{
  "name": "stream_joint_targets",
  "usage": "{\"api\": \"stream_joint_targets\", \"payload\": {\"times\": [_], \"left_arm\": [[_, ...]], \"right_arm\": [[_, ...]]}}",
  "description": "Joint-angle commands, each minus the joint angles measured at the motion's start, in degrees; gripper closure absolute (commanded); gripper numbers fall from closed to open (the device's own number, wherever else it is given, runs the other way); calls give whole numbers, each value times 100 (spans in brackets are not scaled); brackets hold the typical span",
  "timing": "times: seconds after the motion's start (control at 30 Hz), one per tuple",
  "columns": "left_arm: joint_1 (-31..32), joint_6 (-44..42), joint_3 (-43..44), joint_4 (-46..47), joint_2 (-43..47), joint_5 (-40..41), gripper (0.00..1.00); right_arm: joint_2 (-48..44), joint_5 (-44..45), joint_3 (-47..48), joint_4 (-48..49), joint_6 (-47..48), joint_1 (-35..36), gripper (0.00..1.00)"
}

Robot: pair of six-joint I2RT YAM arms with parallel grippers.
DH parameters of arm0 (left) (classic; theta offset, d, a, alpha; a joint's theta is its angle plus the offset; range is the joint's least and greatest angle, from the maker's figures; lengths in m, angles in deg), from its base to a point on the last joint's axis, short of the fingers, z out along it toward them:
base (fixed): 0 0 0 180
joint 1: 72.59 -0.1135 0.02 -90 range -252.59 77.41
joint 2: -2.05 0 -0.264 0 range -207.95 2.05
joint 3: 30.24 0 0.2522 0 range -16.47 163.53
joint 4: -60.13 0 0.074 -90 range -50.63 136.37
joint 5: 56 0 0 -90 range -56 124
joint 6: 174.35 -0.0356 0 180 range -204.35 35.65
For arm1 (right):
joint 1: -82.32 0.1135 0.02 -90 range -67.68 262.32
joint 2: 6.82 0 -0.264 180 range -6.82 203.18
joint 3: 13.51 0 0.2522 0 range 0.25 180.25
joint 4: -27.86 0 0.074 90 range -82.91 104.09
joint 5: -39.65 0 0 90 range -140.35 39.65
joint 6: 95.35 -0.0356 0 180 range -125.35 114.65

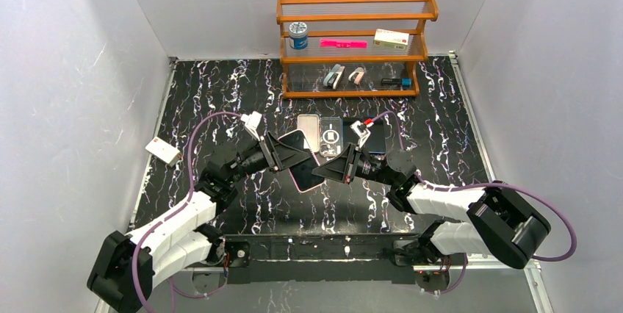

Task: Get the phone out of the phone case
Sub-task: Remove the phone case from the phone.

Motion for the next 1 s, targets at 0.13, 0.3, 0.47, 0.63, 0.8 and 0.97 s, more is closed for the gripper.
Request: {"api": "stream_joint_targets", "payload": {"times": [0.13, 0.3, 0.47, 0.63, 0.8, 0.97], "left_arm": [[85, 97, -47, 356, 188, 168, 88], [94, 341, -126, 356, 374, 682, 100], [94, 680, -204, 401, 524, 1326, 100], [100, 1018, -266, 519, 574, 1866, 100], [103, 1177, -247, 730, 478, 2102, 100], [127, 1276, -223, 945, 380, 2240, 100]], "right_arm": [[-147, 14, 287, 506, 171, -15, 99], [-277, 219, 295, 198, 435, 59, 78], [-281, 610, 247, 123, 709, 343, 46], [-132, 923, 267, 253, 895, 693, 33], [99, 1079, 221, 690, 827, 854, 34], [339, 1031, 280, 1065, 734, 938, 38]]}}
